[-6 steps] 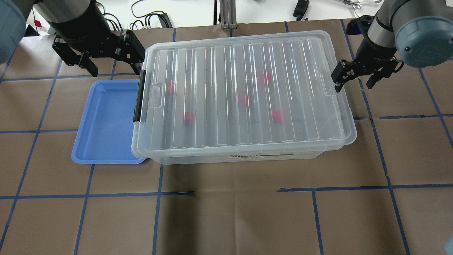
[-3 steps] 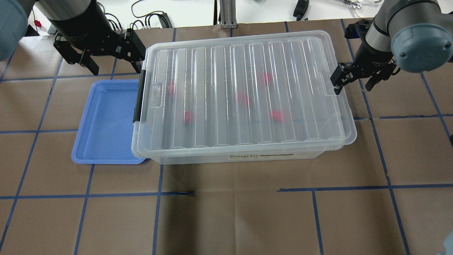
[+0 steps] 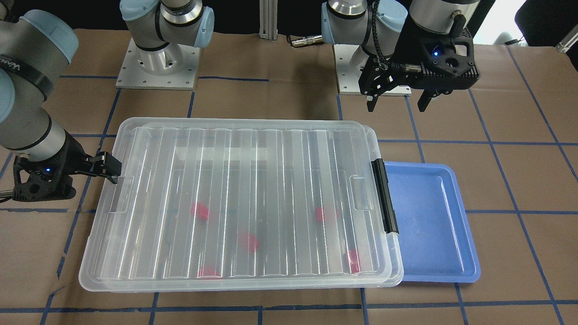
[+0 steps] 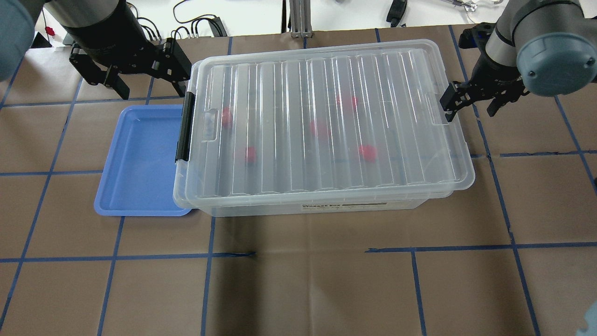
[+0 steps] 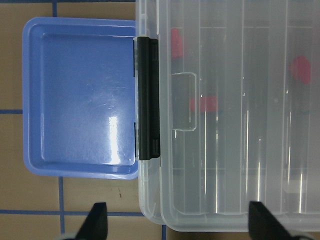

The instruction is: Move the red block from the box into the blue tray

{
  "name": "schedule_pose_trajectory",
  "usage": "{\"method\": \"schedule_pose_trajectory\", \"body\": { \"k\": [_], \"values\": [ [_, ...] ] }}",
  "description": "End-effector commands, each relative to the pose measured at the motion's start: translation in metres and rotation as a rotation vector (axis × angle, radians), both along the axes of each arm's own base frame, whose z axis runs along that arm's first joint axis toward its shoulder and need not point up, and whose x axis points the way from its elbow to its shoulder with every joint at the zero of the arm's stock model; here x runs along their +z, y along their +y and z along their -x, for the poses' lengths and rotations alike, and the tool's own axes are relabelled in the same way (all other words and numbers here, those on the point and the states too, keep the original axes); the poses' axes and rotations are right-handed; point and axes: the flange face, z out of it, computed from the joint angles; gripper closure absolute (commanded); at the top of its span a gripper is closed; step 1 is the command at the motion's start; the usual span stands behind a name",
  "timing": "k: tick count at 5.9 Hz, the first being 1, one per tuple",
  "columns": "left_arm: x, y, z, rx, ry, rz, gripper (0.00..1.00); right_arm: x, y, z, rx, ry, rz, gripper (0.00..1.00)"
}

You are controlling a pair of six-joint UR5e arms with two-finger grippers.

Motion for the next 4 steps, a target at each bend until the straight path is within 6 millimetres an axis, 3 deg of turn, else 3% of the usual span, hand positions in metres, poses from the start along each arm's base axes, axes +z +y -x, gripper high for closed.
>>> {"method": "schedule_pose_trajectory", "body": {
  "k": [1, 4],
  "values": [
    [0.0, 0.002, 0.0, -0.001, 0.0, 0.0, 0.02, 0.002, -0.001, 0.025, 0.008, 0.043, 0.004, 0.0],
    [-0.005, 0.001, 0.0, -0.012, -0.001, -0.01, 0.02, 0.002, 0.007, 0.11, 0.012, 0.038, -0.002, 0.0]
  ]
}}
